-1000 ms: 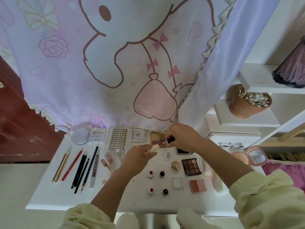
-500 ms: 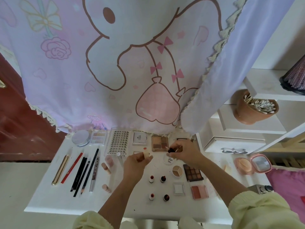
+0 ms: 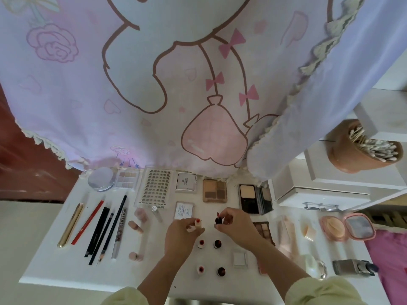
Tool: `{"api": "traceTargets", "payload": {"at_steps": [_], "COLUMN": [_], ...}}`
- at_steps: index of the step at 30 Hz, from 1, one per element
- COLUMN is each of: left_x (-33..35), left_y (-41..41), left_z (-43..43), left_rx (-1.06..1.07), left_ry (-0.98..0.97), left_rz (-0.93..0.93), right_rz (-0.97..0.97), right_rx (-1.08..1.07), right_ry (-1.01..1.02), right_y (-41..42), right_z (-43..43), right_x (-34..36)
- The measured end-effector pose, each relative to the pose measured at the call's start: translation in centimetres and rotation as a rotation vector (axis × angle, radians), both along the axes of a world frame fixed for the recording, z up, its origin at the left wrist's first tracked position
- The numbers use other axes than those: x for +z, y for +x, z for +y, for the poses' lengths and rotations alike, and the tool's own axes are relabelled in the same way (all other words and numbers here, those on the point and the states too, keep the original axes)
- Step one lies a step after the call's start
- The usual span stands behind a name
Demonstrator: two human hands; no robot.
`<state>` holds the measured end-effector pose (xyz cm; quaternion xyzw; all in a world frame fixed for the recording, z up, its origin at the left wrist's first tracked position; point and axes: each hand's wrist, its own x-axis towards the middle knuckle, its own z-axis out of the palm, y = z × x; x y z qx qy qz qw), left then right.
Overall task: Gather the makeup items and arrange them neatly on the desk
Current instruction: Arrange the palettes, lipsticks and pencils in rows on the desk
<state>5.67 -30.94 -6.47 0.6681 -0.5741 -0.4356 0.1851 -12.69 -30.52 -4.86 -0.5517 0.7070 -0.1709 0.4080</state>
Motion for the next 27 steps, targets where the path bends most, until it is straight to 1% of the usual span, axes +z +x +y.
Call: {"api": "traceTargets", "payload": {"at_steps": [5,10,17,23,27], "left_x": [-1.2,-1.5,-1.9,-2.3,-2.4], "left_y": [-0.3,-0.6,-0.5,-0.5,-0.4], "left_z": [-0.6,-0.8,-0.9,-1.0,-1.3], "left_rx": [-0.082,-0.151,-0.184,-0.235,-0.245], "left_ry": [0.005,-0.003,-0.03,-0.118,-0.138], "left_rz": [-0.096,-0.152,-0.177,-0.204,-0.214], "right_rz": [0.11,0.199,0.282,0.31,0.31], "right_rx": [0.093,0.156,0.273,0.285,0.273], "right_ry": [0.041,0.058,0.03,0.009,0.019], "right_y": [0.3,0.5,0.9,0.8,0.7], "right_z": [-0.4,-0.8,-1.3,-1.3,-1.3], "right_x": [-1.2,-2.0,-2.6,-2.6,-2.6]}}
